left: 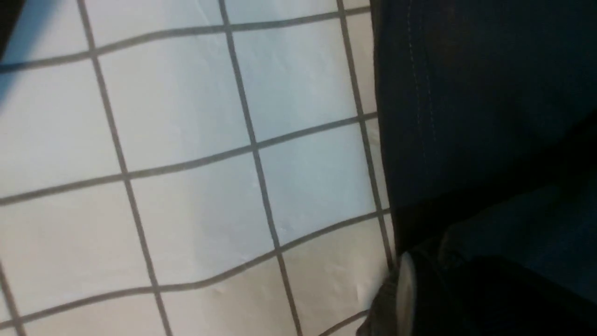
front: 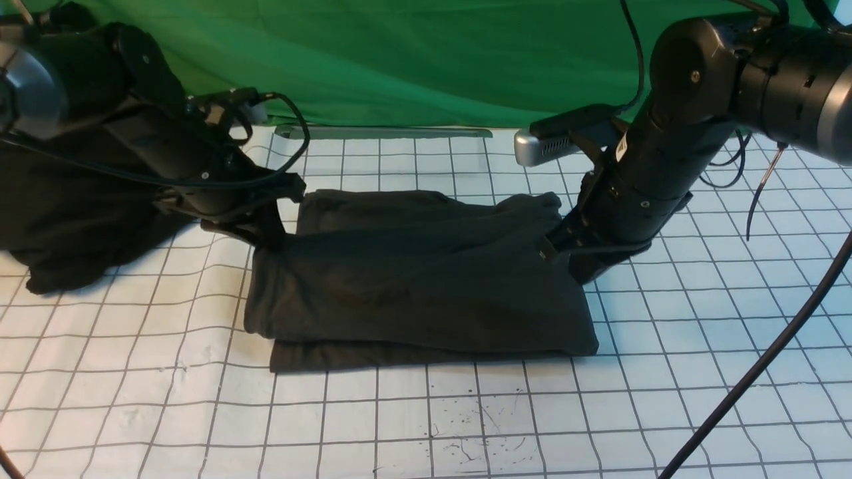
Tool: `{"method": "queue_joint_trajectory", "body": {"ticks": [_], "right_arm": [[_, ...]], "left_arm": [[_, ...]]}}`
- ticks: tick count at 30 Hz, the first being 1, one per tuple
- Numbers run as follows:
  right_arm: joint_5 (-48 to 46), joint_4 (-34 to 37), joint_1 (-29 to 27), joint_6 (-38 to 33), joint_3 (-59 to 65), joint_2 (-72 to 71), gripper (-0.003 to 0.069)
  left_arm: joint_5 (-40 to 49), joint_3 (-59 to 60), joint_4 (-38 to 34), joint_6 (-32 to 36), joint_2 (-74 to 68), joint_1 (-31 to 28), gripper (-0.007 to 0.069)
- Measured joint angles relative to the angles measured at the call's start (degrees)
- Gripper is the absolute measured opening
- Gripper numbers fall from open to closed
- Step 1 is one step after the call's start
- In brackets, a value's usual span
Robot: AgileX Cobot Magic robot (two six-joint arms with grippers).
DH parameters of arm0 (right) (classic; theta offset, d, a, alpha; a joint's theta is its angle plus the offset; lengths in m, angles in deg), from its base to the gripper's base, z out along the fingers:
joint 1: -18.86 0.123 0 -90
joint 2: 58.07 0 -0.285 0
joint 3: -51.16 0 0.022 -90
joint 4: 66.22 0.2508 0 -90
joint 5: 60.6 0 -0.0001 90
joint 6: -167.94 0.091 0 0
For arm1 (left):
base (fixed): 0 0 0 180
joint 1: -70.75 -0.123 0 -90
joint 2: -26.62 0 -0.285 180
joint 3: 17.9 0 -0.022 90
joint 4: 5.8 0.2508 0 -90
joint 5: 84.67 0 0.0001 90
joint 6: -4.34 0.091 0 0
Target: Fold a long-sleeved shirt over a white checkered tablecloth.
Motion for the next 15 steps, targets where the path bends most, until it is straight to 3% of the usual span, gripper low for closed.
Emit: {"method": "queue_joint_trajectory", "body": {"ticks": [3,7,10,11,12,15], "right_arm": [[2.09,0.14,0.0,1.27,-3.32,0.05,-0.0002],[3.47,1.36,0.0,2.01,-7.9,1.41,-0.0002],[3.41,2.14,0.0,2.14,-11.0,3.94,-0.0002],[3.26,2.45,0.0,2.14,-12.75,5.97,-0.0002],[3.25,2.45,0.0,2.14,-13.23,6.57,-0.0002],[2.84,2.65,-0.06,1.45,-16.24,11.25,0.0]], "left_arm": [[1.59,-1.67,2.87,-0.51,0.6,0.0,0.0331],[6.34,-5.05,4.2,-2.95,2.68,-0.05,0.0395],[9.0,-5.86,2.51,-3.31,4.5,0.15,0.0346],[11.15,-5.92,0.77,-2.21,5.64,0.74,0.0262],[11.42,-5.92,0.46,-2.06,5.78,1.01,0.025],[13.47,-3.22,-0.07,0.7,6.96,4.86,0.0059]]}}
